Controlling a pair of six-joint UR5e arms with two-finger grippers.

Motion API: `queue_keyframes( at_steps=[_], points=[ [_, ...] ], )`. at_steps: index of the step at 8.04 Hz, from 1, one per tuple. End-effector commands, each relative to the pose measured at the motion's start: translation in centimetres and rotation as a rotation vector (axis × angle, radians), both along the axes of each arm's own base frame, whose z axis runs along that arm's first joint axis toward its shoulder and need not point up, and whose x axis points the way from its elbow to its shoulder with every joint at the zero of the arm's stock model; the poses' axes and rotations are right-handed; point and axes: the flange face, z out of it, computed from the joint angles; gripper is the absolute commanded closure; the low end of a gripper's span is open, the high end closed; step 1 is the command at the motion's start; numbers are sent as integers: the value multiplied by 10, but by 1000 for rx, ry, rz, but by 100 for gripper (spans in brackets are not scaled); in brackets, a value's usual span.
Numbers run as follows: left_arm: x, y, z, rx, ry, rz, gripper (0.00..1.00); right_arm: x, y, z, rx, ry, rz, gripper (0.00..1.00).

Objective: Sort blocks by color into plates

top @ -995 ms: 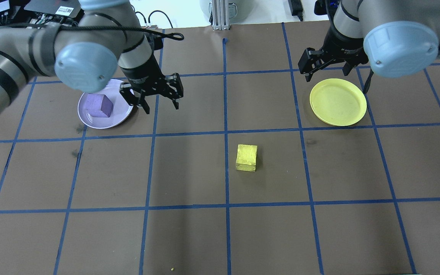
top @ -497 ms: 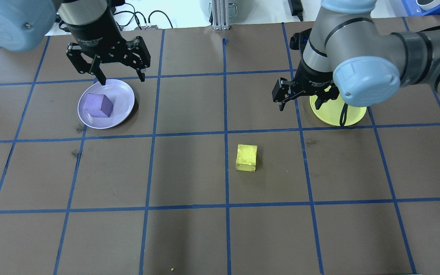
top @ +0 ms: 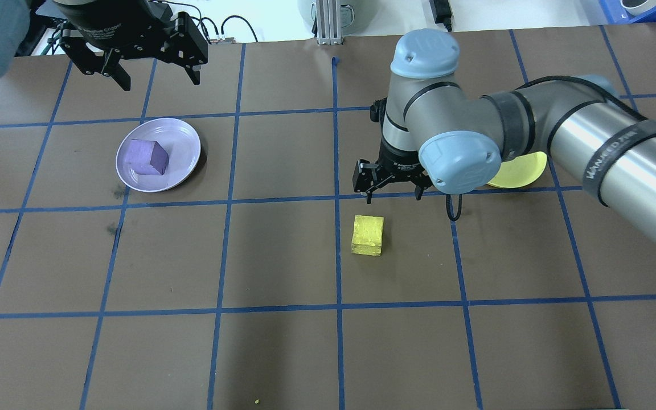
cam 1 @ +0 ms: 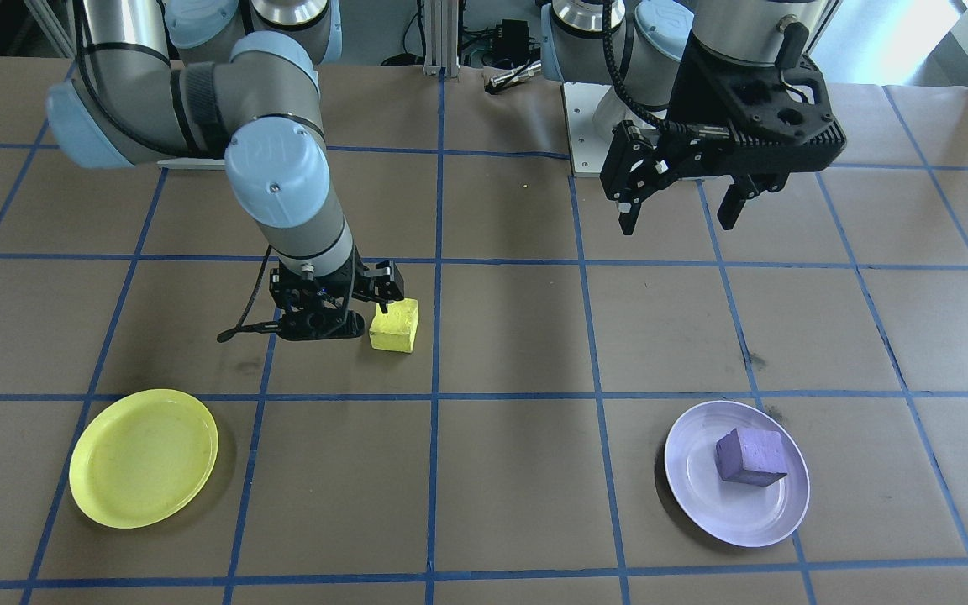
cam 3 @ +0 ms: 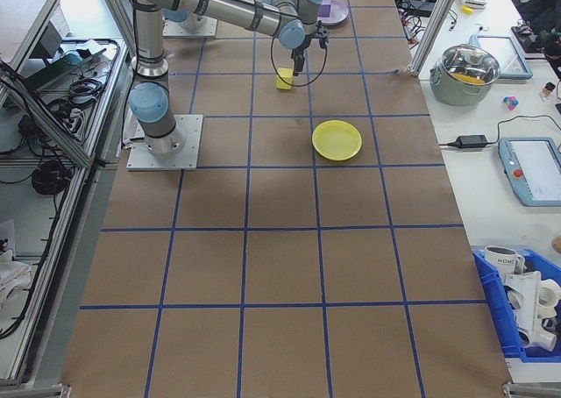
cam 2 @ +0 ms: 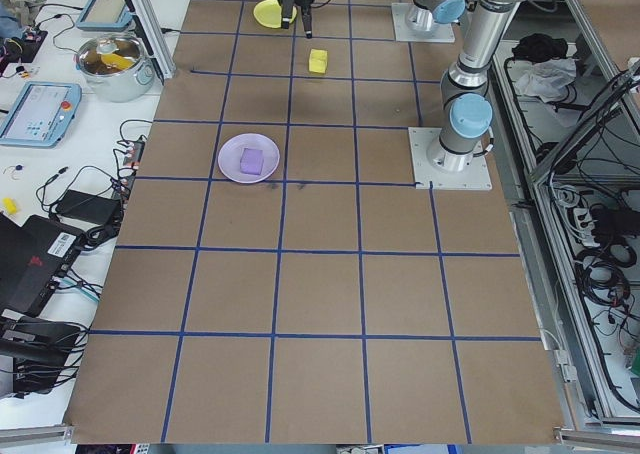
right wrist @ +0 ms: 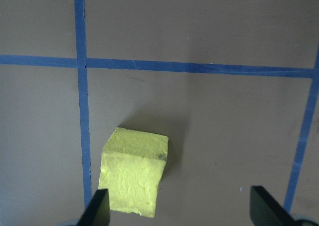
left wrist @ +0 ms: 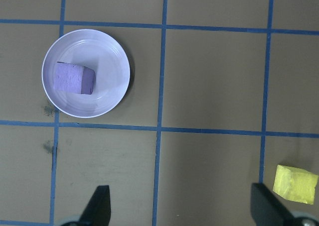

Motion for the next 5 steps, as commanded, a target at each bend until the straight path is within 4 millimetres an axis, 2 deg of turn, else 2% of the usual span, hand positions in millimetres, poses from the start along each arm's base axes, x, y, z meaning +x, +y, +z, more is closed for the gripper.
queue_keyframes(
  at_steps=[1, 2, 5],
  points=[
    [-32, 17, 10, -28, 3, -62, 0, 20, -8, -53, 47, 15, -48, 0],
    [-32, 25, 16, -37, 2, -69, 0, 21, -8, -54, 51, 13, -48, 0],
    [-31, 30, 22, -49, -1, -76, 0, 30, -8, -65, 95, -70, -63, 0]
  ],
)
